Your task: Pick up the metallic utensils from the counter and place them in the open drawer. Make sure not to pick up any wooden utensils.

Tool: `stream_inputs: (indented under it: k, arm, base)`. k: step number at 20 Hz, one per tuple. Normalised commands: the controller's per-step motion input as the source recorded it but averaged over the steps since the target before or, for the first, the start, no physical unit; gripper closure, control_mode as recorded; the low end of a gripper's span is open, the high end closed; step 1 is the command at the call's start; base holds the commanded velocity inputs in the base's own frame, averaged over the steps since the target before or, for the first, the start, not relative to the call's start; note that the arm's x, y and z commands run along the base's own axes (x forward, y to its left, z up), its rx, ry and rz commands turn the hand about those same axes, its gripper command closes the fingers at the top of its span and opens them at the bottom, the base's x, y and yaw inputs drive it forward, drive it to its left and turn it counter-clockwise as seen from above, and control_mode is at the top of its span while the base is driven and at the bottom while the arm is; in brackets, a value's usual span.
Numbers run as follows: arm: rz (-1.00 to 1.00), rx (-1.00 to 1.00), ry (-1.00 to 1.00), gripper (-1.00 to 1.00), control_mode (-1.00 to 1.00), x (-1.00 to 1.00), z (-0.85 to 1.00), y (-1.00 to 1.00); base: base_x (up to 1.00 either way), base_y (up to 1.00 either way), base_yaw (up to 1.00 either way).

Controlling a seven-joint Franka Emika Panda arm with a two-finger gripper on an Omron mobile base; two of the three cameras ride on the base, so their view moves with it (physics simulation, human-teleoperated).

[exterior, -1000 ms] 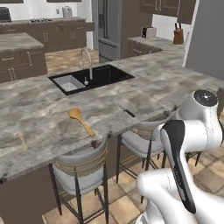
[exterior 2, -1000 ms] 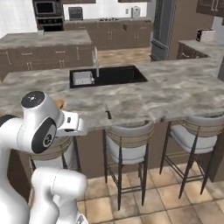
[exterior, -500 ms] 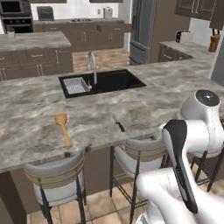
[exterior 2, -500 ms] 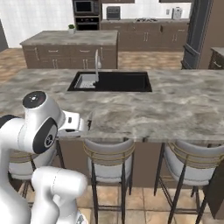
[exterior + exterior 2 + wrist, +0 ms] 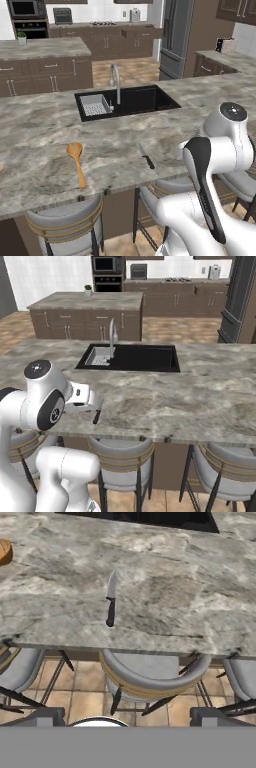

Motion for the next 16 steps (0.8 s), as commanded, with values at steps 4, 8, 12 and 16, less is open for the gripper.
stream_inputs:
  k: [4,8,12,16]
  arm:
    - [0.0,0.0,0.0,-1.0,1.0,0.0,0.0,0.0]
    - [0.0,0.0,0.0,-1.0,1.0,0.0,0.0,0.0]
    - [0.0,0.0,0.0,-1.0,1.0,0.0,0.0,0.0]
    - [0.0,0.0,0.0,-1.0,1.0,0.0,0.0,0.0]
  base:
    - [0.75,0.19,-0.06]
    - [0.51,0.12,-0.01]
    - [0.0,0.0,0.0]
    - [0.0,0.0,0.0]
